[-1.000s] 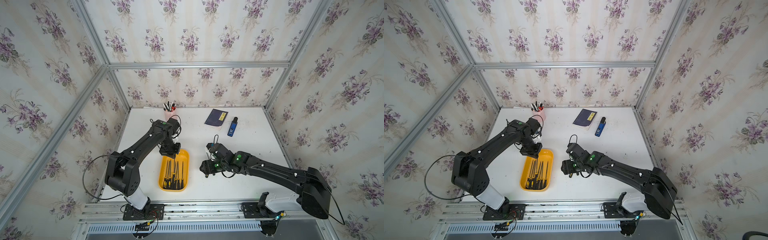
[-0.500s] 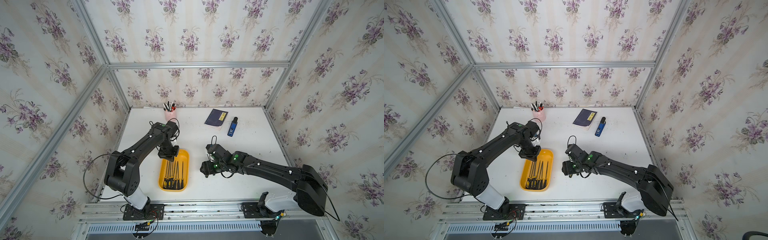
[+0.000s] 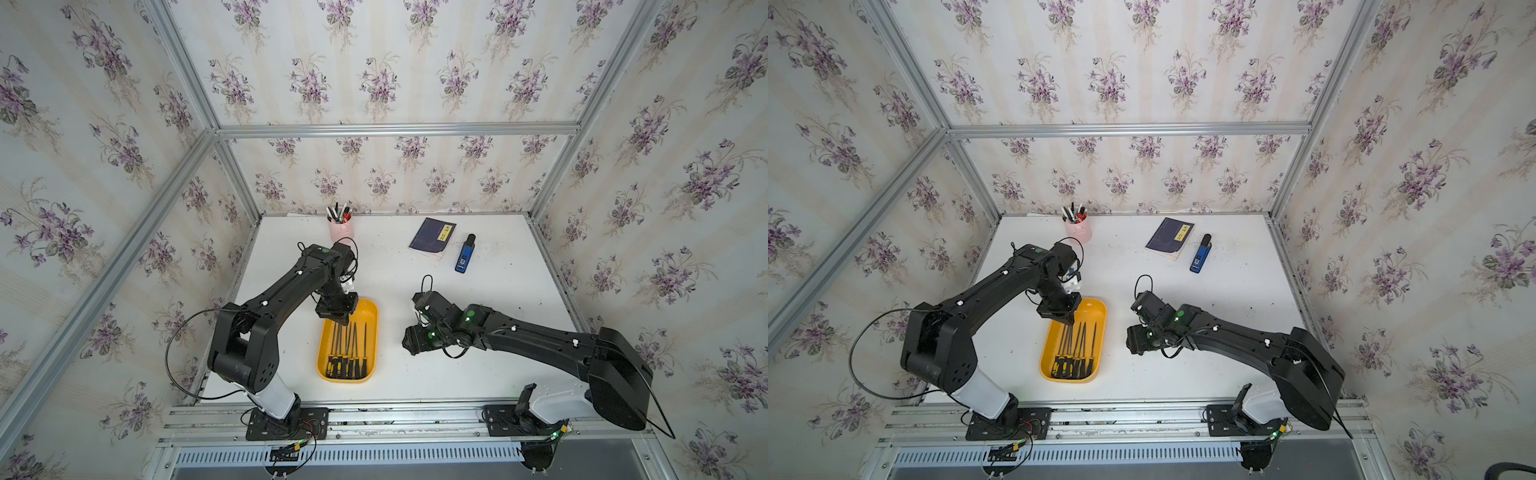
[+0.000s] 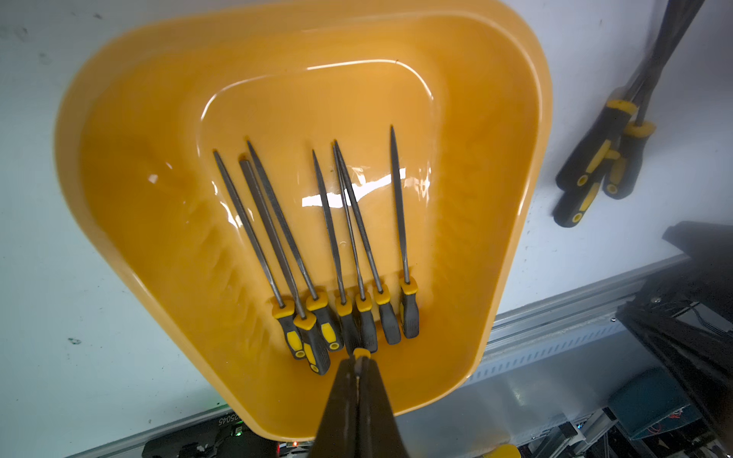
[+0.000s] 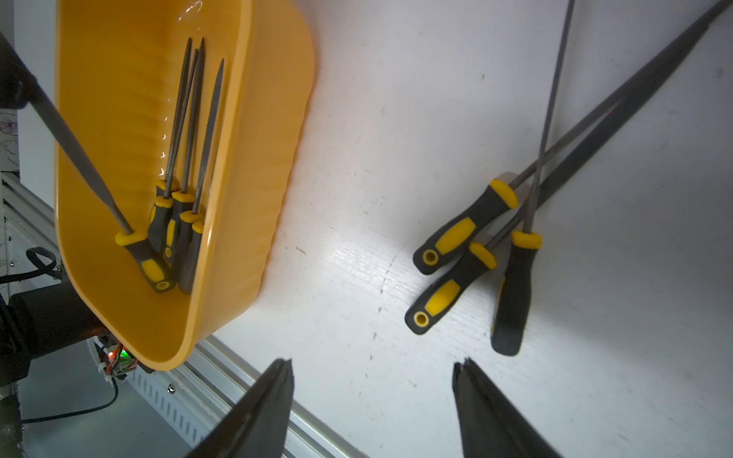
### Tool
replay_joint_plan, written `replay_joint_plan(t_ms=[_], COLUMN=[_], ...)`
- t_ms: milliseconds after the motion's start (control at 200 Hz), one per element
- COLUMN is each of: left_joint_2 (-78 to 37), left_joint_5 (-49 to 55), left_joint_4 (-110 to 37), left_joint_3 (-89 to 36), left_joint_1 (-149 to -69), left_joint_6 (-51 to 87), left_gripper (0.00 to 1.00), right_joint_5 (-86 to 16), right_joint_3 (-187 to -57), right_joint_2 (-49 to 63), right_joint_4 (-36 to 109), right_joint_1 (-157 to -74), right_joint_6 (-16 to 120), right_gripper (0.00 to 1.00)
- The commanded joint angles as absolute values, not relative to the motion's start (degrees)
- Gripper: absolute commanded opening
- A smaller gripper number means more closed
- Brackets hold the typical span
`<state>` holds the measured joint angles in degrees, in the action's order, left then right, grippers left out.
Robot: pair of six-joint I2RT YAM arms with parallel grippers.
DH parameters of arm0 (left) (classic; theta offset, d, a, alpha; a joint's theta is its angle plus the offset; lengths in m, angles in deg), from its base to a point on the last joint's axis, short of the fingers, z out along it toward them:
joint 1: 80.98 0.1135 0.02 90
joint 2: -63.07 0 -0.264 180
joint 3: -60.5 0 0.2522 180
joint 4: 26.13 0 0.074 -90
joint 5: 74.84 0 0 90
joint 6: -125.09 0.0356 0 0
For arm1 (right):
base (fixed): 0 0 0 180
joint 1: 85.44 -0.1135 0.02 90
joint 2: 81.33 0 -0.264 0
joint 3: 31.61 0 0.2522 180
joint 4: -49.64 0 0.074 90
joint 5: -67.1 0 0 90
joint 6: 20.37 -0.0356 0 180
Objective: Put the file tool into the storage box
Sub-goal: Place the file tool in the storage box.
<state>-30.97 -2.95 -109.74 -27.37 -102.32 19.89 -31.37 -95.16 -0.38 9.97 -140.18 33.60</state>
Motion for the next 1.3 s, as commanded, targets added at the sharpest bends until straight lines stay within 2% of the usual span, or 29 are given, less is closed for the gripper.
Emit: replay_joint_plan(t_ms=[0,749,1079,1139,1294], left_joint_2=[-31.02,-33.72,-34.32,-34.04,-33.36], left_joint_5=[-2.8,-0.04,0.22,0.26,0.24], left_joint_4=[-111.7,-106.77,-105.45,-105.53,-106.47], left_joint_3=[-27.1,-21.85,-21.09,-21.44,-22.79], left_joint_1=[-102.07,-101.66,-101.63,-101.65,-101.6], left_joint_6=[21.3,20.61,20.46,20.4,20.19], left_gripper=[0.0,0.0,0.16,0.23,0.25], right_joint_5=[-31.34,-27.39,-25.94,-25.55,-24.94], right_joint_3=[-95.03,-94.16,-92.37,-92.09,-91.71], right_joint_2=[-0.12,-0.47,-0.52,-0.93,-2.02], right_joint_4=[9.77,8.59,6.97,6.93,6.54], right_joint_1=[-140.19,-139.88,-138.26,-138.02,-137.23], right_joint_6=[33.69,31.7,29.05,28.53,27.84], right_gripper=[0.69,0.71,0.73,0.74,0.74])
